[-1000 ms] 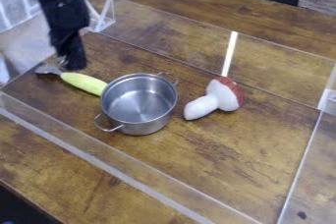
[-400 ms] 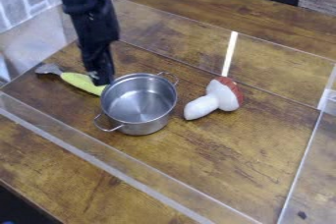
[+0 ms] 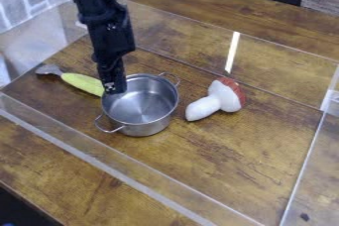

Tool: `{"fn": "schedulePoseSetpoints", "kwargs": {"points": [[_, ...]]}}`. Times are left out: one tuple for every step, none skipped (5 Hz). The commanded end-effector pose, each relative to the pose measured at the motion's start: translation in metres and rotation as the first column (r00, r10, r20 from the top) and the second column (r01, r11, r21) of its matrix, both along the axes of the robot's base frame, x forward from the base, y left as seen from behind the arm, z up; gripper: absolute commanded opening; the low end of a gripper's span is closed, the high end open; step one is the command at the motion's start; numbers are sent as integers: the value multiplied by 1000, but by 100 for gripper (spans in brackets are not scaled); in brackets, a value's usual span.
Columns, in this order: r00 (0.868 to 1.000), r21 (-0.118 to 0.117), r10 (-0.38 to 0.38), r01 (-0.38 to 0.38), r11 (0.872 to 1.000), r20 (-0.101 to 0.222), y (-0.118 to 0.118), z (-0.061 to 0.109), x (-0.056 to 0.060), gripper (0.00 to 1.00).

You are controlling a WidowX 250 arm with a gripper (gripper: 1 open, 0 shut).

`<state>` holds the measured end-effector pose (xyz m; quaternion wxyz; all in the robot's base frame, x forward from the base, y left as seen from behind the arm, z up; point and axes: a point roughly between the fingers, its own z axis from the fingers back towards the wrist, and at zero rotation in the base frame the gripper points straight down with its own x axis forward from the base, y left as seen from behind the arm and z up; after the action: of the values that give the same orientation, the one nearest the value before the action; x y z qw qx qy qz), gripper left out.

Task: Move the green spoon to the right side of the table

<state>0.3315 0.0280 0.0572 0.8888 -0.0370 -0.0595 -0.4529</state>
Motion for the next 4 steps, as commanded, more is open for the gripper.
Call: {"fn": "schedulePoseSetpoints", "kwargs": {"points": [[995, 37, -23, 19, 999, 102, -13, 47, 14, 0], [991, 51, 81, -87, 995, 108, -23, 67, 13, 0], [979, 63, 161, -170, 983, 124, -34, 83, 10, 0], [976, 71, 171, -181, 981, 135, -44, 93, 9, 0]]}}
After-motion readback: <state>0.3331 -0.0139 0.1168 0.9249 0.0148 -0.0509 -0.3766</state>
